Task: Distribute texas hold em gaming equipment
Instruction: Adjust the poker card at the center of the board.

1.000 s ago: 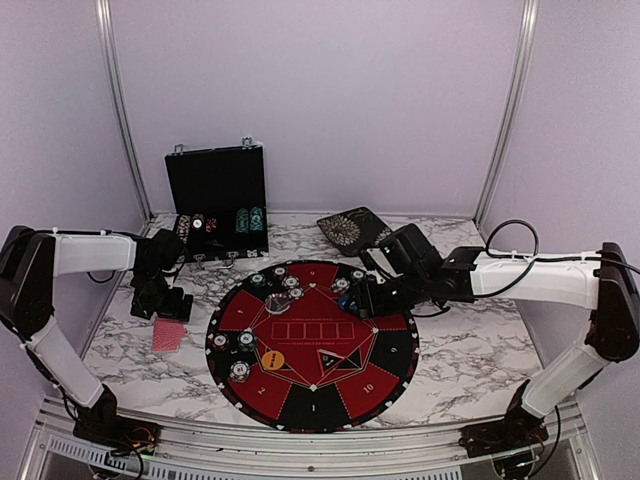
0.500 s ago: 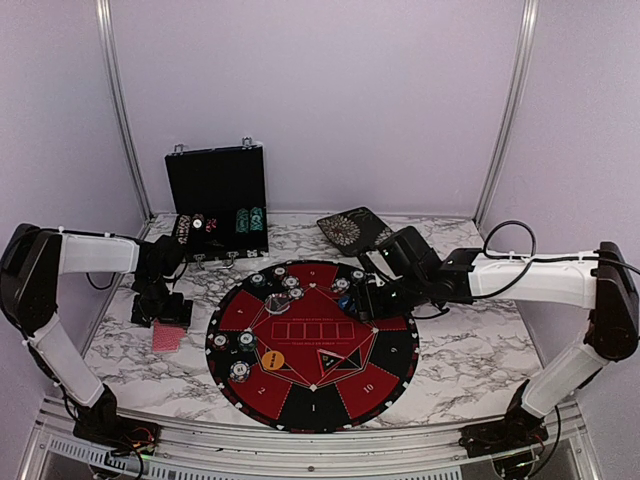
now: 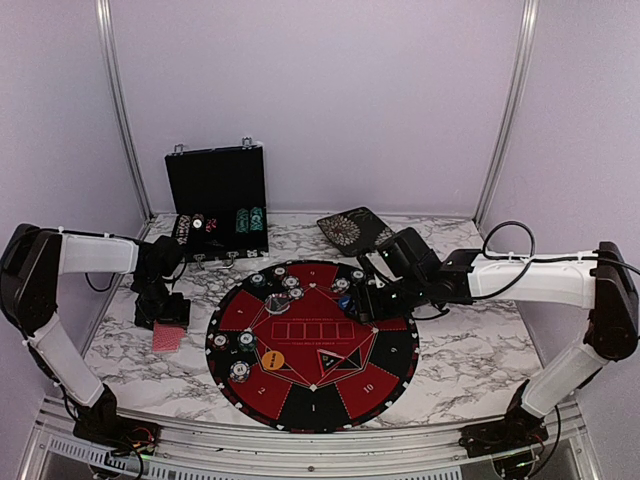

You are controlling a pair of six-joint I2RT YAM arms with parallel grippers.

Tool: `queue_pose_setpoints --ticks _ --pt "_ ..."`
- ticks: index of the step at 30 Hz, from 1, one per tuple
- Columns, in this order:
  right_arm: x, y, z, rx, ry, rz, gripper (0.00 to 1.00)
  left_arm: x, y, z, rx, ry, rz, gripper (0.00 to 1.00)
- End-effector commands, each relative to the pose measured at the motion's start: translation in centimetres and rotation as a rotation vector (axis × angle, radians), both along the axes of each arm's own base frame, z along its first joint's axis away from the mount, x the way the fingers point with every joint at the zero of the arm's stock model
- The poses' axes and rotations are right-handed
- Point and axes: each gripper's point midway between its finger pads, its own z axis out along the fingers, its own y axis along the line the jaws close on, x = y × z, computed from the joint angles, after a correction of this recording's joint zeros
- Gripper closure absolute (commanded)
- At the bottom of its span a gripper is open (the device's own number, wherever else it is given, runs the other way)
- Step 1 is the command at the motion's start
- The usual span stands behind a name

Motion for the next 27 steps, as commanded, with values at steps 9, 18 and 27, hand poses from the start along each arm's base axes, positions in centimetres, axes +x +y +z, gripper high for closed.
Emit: queue_pose_setpoints --ticks 9,18,27 --pt "-0.6 0.0 0.0 -0.01 0.001 0.022 0.32 -2.7 0.3 -0.8 -0.011 0.084 0.045 0.24" --pt "-0.8 -0.3 0.1 -0.003 -0.003 0.018 0.32 -3.1 0.0 -0.9 -0.025 0.115 0.037 0.13" --pt "-1.2 -0.6 0.2 -0.004 -0.005 0.028 0.32 -4.5 -0.2 -1.9 -0.023 0.175 0.048 0.22"
